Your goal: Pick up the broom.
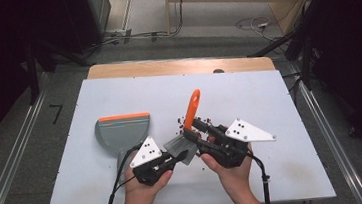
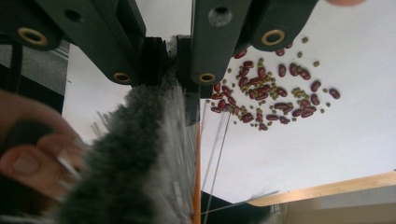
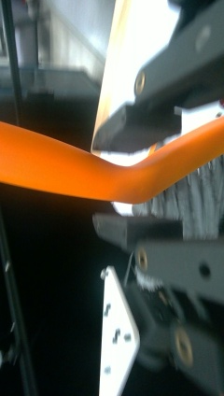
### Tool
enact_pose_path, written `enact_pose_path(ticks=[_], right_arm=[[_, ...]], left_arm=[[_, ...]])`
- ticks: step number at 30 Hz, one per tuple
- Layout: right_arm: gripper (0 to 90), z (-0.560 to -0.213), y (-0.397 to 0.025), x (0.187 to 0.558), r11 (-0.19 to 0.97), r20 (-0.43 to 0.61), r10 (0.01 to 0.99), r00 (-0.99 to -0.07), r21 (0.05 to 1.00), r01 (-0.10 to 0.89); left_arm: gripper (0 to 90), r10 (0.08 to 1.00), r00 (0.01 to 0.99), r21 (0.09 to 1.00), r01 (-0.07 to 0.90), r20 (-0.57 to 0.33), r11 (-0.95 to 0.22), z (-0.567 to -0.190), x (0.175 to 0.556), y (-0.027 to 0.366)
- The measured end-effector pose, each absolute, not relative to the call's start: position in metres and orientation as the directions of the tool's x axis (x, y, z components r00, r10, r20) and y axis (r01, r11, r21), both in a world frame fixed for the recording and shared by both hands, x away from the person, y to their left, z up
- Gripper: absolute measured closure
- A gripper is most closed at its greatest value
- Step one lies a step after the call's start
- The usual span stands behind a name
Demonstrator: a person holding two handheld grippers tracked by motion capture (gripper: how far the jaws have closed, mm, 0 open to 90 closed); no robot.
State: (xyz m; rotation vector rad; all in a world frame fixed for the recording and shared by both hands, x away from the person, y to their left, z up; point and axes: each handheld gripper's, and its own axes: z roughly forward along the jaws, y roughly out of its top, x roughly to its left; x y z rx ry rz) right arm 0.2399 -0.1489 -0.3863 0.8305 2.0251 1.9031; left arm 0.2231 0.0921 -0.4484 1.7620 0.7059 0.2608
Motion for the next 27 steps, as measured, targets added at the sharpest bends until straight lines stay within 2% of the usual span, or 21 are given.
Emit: enact_pose_path(ticks=[1,4,11,17,27], right_arm=[[50.9,-0.386,-0.149,0.24,-0.01,0.204,0.551,-0.809,0.971,0.237],[46.9,-0.383,-0.163,0.251,0.015,0.204,0.466,-0.861,0.971,0.238],[43.7,-0.404,-0.17,0.274,0.118,0.287,0.305,-0.908,0.935,0.336],[45.1,-0.417,-0.165,0.279,0.145,0.327,0.203,-0.923,0.922,0.359],[54.2,-0.425,-0.162,0.278,0.12,0.385,0.081,-0.919,0.912,0.393]], left_arm=[[85.9,0.582,0.794,0.933,0.325,-0.179,-0.157,-0.448,0.223,0.092],[85.9,0.569,0.803,0.934,0.32,-0.178,-0.16,-0.447,0.226,0.102],[85.9,0.488,0.852,0.94,0.3,-0.188,-0.161,-0.44,0.229,0.118],[85.8,0.398,0.896,0.944,0.284,-0.198,-0.17,-0.439,0.23,0.121],[85.8,0.292,0.932,0.939,0.281,-0.217,-0.198,-0.443,0.229,0.113]])
